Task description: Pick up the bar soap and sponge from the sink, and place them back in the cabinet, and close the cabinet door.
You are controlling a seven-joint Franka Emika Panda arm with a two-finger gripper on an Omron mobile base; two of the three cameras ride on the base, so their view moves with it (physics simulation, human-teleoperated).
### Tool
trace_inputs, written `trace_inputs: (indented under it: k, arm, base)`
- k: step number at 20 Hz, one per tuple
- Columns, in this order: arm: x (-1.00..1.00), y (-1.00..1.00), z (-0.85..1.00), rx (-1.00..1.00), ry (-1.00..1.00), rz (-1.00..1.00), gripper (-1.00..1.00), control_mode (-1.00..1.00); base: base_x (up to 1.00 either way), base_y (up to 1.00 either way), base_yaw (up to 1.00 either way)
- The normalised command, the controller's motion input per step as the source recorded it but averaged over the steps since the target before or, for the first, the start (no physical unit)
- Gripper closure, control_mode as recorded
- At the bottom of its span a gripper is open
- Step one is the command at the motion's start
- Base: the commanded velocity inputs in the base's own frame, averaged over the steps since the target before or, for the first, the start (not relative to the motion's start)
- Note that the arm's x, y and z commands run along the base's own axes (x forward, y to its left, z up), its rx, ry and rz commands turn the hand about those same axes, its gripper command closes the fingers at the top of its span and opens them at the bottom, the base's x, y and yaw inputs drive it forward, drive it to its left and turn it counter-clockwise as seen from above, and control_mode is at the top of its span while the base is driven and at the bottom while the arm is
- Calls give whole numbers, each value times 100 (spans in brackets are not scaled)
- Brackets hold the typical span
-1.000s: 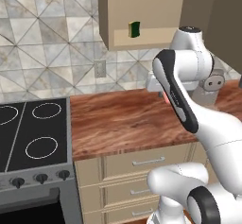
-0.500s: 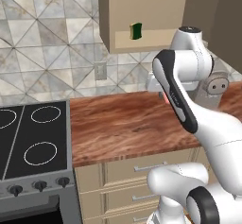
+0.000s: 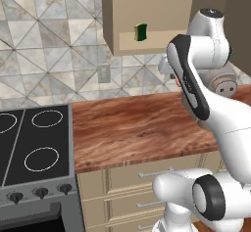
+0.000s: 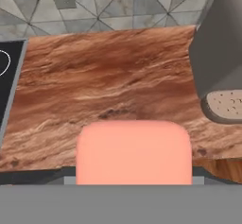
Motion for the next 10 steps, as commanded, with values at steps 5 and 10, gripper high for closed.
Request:
trace_inputs:
  k: [5,10]
  arm:
    - [92,-61,84,-3,-17,2,100,-100]
    - [100,-31,38,-12,-9,5,100,-100]
  base:
    - [0,0,0]
    - [0,0,0]
